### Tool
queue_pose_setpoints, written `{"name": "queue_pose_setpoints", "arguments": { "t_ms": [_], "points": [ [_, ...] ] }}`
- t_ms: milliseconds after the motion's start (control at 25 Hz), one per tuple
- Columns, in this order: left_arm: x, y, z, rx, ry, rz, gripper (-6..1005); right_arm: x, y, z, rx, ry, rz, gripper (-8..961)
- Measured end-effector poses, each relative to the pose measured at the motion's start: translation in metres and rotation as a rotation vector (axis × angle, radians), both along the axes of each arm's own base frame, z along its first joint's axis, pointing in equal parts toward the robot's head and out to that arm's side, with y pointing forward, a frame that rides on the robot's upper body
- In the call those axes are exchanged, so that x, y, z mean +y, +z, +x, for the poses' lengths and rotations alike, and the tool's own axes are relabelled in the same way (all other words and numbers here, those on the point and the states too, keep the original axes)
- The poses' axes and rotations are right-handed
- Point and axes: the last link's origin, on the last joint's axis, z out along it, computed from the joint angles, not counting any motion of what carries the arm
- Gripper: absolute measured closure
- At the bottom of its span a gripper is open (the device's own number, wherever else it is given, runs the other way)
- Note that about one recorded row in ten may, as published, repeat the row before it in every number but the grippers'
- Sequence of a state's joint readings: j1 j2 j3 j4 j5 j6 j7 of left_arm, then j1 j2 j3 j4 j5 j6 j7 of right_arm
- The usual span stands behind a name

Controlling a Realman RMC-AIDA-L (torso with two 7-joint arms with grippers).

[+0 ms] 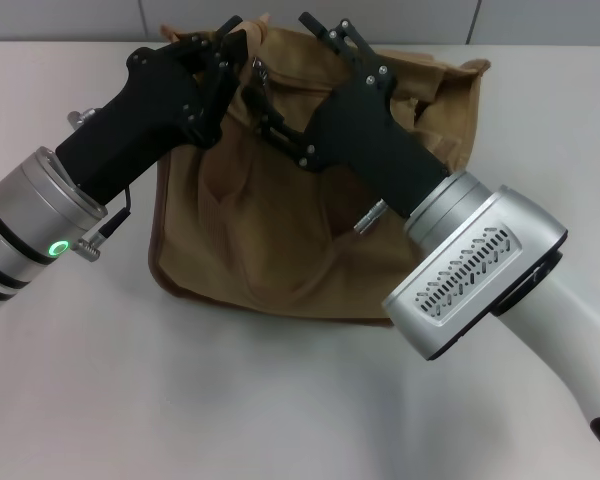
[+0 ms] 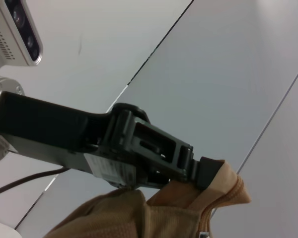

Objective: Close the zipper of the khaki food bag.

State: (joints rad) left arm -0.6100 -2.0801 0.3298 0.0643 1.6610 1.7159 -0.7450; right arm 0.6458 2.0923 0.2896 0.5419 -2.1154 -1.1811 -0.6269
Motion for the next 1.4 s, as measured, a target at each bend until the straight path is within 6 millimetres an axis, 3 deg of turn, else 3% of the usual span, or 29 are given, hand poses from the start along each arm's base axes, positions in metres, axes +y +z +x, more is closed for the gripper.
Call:
{"name": "queue_pose_setpoints", "arguments": {
  "t_ms": [1280, 1400],
  "points": [
    [0.004, -0.0014, -0.0011, 0.017, 0.019, 0.005, 977, 0.0018, -0.0026, 0.0004, -0.045, 0.023, -0.002, 292],
    [0.0039, -0.0015, -0.0011, 0.016, 0.019, 0.005, 977, 0.0021, -0.0029, -0.0006, -0.045, 0.025, -0.006, 432]
  ]
}}
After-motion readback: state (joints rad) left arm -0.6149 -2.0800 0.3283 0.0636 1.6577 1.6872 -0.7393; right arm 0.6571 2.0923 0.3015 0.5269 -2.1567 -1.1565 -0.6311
